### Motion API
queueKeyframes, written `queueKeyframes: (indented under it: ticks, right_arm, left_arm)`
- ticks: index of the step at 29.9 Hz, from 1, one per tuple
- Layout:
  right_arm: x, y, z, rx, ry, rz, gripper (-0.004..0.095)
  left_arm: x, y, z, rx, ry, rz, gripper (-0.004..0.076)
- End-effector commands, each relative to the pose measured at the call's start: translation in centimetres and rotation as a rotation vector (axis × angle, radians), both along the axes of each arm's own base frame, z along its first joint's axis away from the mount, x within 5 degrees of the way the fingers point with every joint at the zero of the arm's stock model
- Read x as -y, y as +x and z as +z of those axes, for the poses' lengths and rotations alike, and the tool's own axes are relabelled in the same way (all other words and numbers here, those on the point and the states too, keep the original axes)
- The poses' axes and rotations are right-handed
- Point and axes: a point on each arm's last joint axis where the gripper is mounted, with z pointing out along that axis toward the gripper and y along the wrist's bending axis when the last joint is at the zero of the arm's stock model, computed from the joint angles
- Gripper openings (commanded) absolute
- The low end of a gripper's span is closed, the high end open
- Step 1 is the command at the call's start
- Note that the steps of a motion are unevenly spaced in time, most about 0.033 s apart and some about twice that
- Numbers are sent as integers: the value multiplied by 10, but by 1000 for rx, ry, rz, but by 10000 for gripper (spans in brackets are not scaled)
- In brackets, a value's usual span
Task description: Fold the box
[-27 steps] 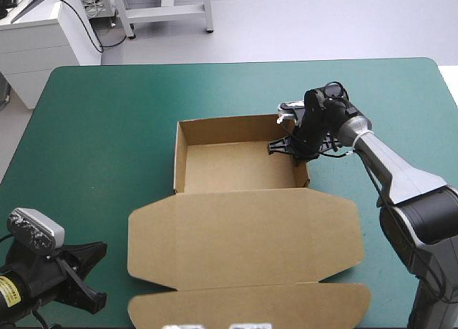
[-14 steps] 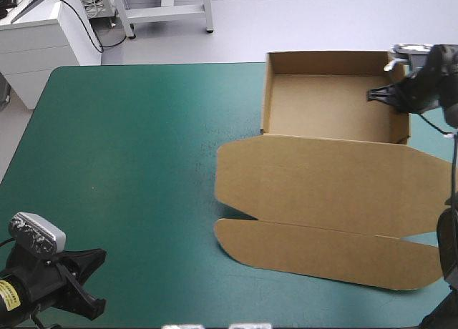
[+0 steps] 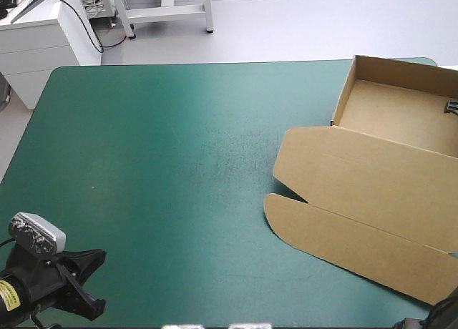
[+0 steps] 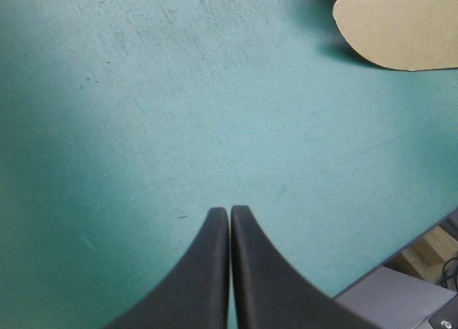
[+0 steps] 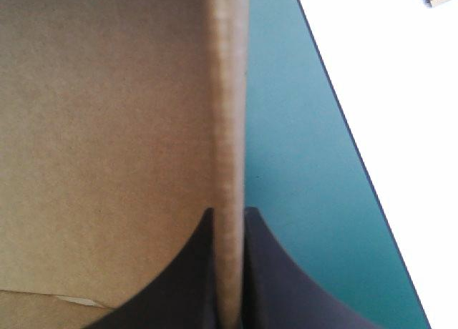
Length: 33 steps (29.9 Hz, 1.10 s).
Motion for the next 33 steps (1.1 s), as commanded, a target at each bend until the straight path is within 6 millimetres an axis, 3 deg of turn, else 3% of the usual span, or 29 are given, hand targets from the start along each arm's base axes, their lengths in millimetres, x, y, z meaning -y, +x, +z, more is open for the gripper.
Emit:
queueKeyframes:
  ticks: [1,4,9,11,14,17,20,25,29,33]
  right_arm:
    - [10,-8,23,94,-43,-28,108]
    - [15,-8,14,66,-2,-41,303]
    - [15,-5,6,33,20,-34,738]
    - [14,-7,5,13,31,-33,795]
    - [11,-9,10,9,59,-34,791]
    - [1,-14,25,72,94,-14,756]
    - [-11,-27,52,147,84,-2,594]
    - [-48,-62,104,271,7,82,-24]
    - [-91,-89,130,365,3,230,0]
    - [-139,-112,137,455,45,399,0]
  left_arm:
    - [3,2,10,54,-45,-6,-8]
    - [3,2,10,54,-45,-6,-8]
    - [3,2,10,56,-46,-5,-8]
    - [3,2,10,56,-46,-5,-8]
    - [3,3,11,59,-48,-5,-8]
    - [2,4,12,76,-48,2,-8]
    - [2,5,13,98,-52,9,-8]
    - [0,8,15,138,-37,30,-8]
    - [0,10,18,171,-56,34,-8]
    - [2,12,24,222,-98,43,-8]
